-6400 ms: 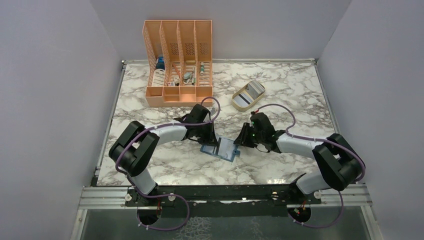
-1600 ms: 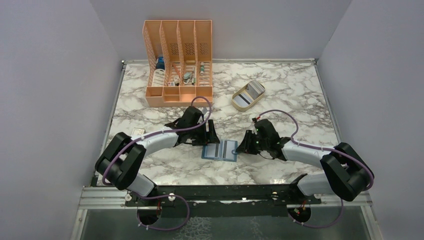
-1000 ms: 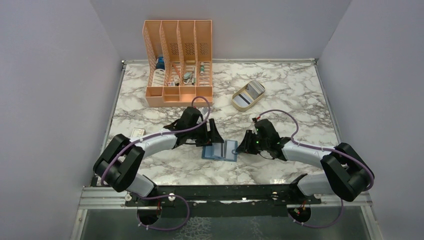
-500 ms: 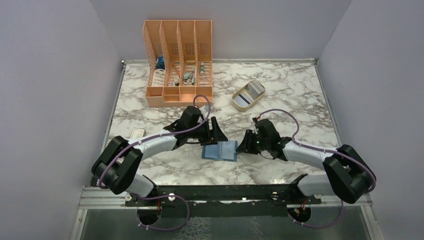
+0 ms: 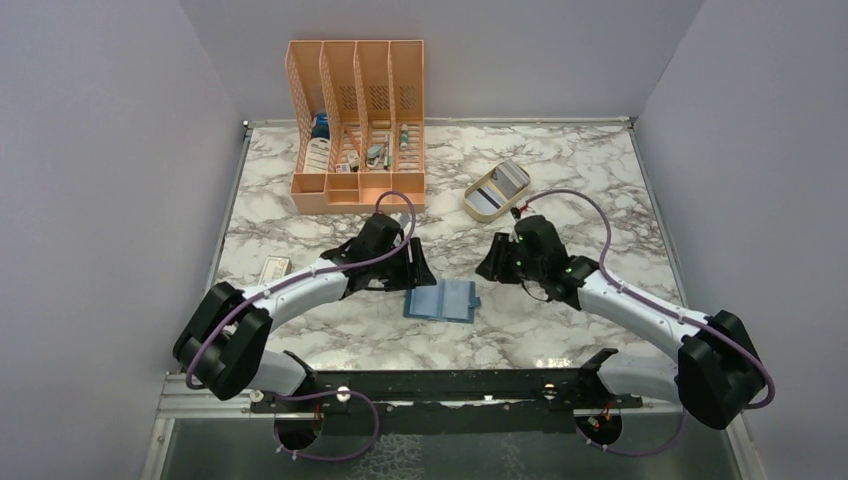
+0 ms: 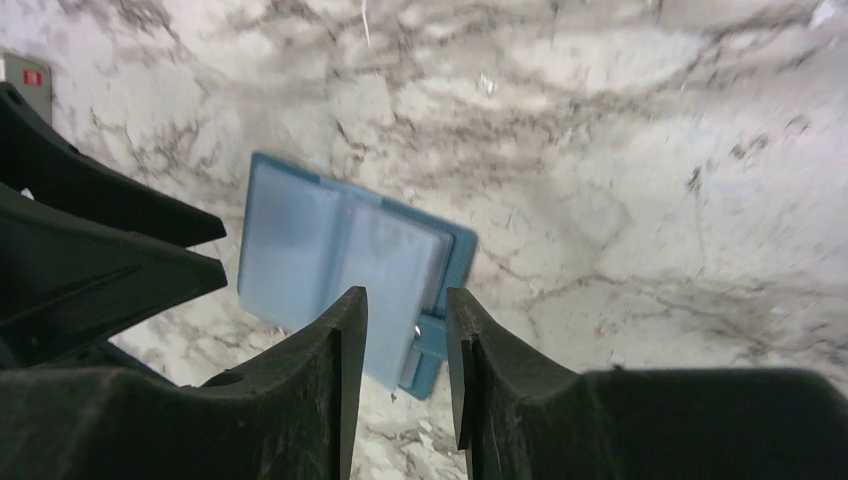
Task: Put the credit cards into the card holder
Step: Turn over the card slot in the card holder, then pick up the credit card from the storage box.
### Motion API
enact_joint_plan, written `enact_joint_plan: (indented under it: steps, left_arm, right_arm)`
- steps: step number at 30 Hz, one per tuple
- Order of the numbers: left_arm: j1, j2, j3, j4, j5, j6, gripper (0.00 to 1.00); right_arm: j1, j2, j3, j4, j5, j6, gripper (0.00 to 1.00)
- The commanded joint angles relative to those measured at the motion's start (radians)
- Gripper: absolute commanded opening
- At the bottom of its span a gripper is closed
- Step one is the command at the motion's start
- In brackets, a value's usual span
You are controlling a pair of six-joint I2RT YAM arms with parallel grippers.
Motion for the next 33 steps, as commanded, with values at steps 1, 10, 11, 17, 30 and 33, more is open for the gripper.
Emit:
enact_joint_plan:
  steps: [1, 10, 11, 17, 30, 33]
  left_arm:
    - [-0.002, -0.074, 0.055, -0.122, -0.156, 0.087, 0.60]
    - [-0.002, -0.188, 0.119, -0.227, -0.154, 0.217, 0.85]
    - [-0.003, -0.198, 0.129, -0.244, -0.151, 0.235, 0.87]
    - [-0.001, -0.249, 0.187, -0.364, -0.129, 0.349, 0.99]
    - [0.002, -0.326, 0.165, -0.431, -0.192, 0.491, 0.99]
    - [0.004, -0.326, 0.163, -0.433, -0.188, 0.502, 0.99]
  right_arm:
    - [0.005, 0.013, 0.123, -0.077, 0.165, -0.103, 0.36]
    - [-0.024, 0.219, 0.399, -0.064, 0.370, -0.380, 0.37]
    - [-0.032, 0.251, 0.429, -0.059, 0.385, -0.407, 0.37]
    - [-0.087, 0.442, 0.616, -0.063, 0.479, -0.556, 0.42]
    - [-0.145, 0.818, 0.899, -0.015, 0.656, -0.851, 0.46]
    - [-0.158, 0.891, 0.977, -0.039, 0.698, -0.885, 0.48]
